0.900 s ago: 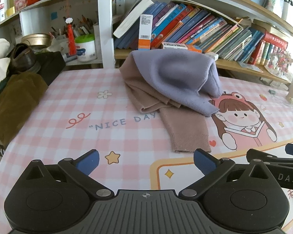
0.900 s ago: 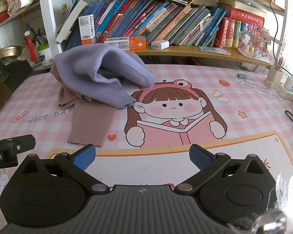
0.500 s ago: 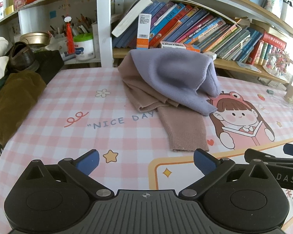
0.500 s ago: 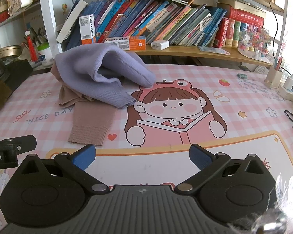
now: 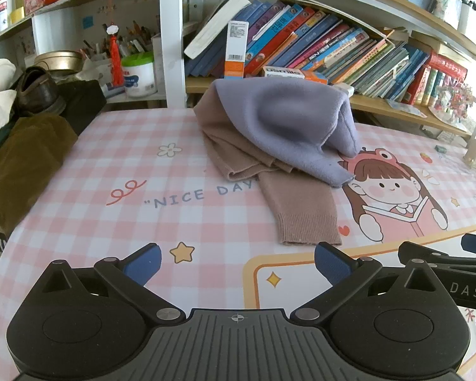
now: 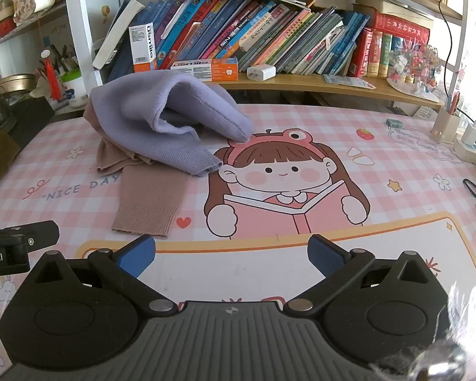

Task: Fold clothes

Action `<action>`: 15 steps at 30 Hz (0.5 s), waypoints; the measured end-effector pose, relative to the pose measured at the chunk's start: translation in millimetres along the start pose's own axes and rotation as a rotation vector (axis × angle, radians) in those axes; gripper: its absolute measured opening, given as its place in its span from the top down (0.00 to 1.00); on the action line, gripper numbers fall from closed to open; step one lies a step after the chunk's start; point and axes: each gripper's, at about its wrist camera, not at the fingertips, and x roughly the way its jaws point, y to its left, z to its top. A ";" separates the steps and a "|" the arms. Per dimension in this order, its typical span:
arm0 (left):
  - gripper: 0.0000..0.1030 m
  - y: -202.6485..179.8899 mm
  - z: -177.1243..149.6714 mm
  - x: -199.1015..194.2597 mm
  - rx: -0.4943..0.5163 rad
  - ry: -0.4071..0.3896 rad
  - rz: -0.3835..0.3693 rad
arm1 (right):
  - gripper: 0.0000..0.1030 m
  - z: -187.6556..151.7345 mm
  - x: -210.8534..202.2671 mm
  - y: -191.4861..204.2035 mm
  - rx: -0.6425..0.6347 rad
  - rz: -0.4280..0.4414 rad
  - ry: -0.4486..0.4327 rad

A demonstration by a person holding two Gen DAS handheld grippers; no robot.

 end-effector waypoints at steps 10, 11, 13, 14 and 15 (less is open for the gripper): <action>0.00 -1.0 -1.0 -0.2 0.001 0.001 0.001 | 0.00 0.3 -0.1 -0.6 0.002 0.001 0.001; 0.00 -1.1 -1.1 -0.3 0.001 0.001 0.001 | 0.00 0.2 0.0 -0.7 0.002 0.001 0.002; 0.00 -1.3 -0.3 0.0 0.001 0.002 0.002 | 0.00 0.4 -0.1 -0.8 0.003 0.000 0.003; 0.00 -1.4 -0.3 0.1 0.001 0.002 0.002 | 0.00 0.6 -0.1 -0.8 0.003 0.000 0.004; 0.00 -1.6 -0.3 0.2 0.001 0.002 0.003 | 0.00 0.7 -0.1 -0.7 0.003 0.000 0.004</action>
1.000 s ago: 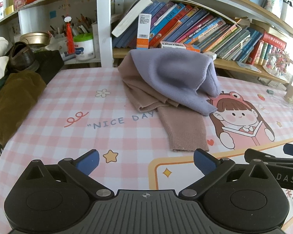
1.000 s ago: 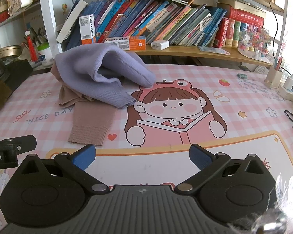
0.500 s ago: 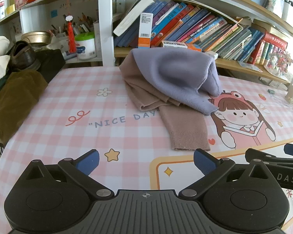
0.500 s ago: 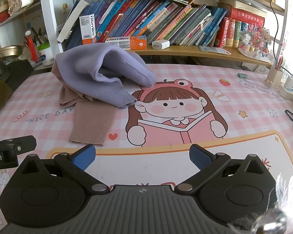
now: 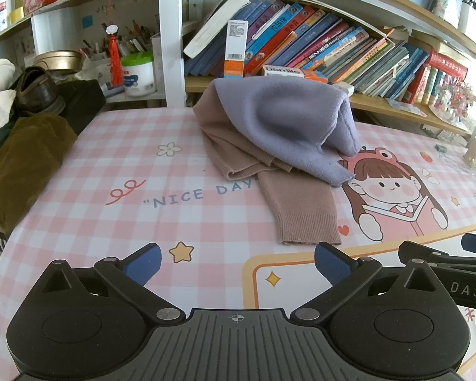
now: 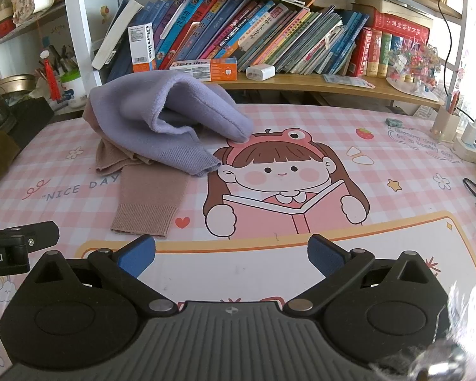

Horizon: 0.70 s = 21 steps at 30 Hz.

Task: Fold clothes

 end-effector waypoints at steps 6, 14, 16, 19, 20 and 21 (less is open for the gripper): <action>0.00 -0.7 0.6 0.6 0.001 0.002 0.002 | 0.00 0.9 0.8 -0.3 0.002 0.001 0.003; 0.00 0.2 1.0 2.3 -0.001 0.007 0.008 | 0.00 0.8 1.0 -0.1 0.002 0.001 0.006; 0.00 0.0 1.1 2.3 0.000 0.006 0.008 | 0.00 1.1 1.1 0.0 0.002 0.000 0.008; 0.00 -0.1 0.9 2.4 0.001 0.005 0.007 | 0.00 1.4 1.4 -0.3 0.002 0.000 0.009; 0.00 -0.1 0.9 2.5 0.001 0.006 0.007 | 0.00 1.6 1.7 -0.6 0.002 0.000 0.009; 0.00 -0.2 1.0 2.5 0.001 0.006 0.008 | 0.00 1.7 2.0 -0.8 0.002 0.000 0.010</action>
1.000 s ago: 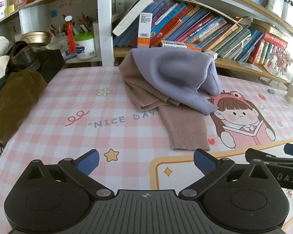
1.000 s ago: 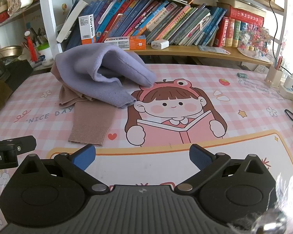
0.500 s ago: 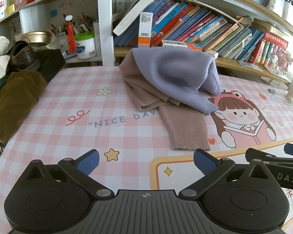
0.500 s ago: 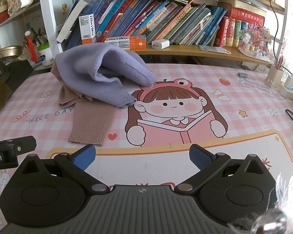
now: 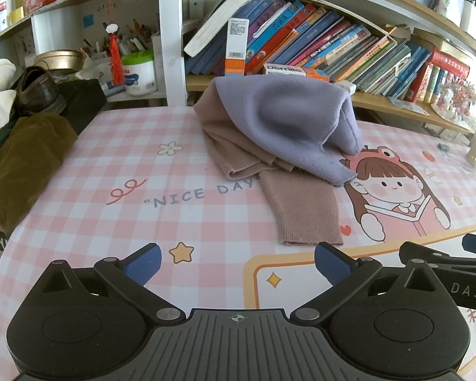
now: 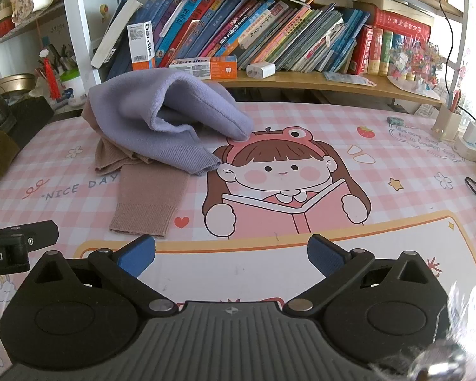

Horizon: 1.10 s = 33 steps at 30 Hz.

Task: Fold clothes

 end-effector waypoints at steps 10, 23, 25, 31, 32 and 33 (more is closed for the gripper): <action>0.00 -0.2 1.6 1.9 0.003 0.006 0.000 | 0.00 0.6 3.6 -1.3 0.004 0.000 0.006; 0.00 -0.6 2.4 11.5 -0.004 0.039 -0.003 | 0.00 0.1 10.8 -2.9 0.015 0.004 0.030; 0.00 0.1 2.5 13.0 -0.007 0.044 -0.009 | 0.00 0.5 11.7 -3.3 0.016 0.008 0.034; 0.00 -0.8 3.4 18.4 -0.009 0.066 -0.026 | 0.00 0.2 16.0 -9.6 0.049 0.025 0.053; 0.00 -0.9 3.5 18.6 -0.008 0.066 -0.026 | 0.00 0.5 16.9 -11.6 0.061 0.031 0.056; 0.00 -1.3 4.5 19.0 -0.008 0.065 -0.024 | 0.00 1.2 17.9 -14.5 0.079 0.043 0.059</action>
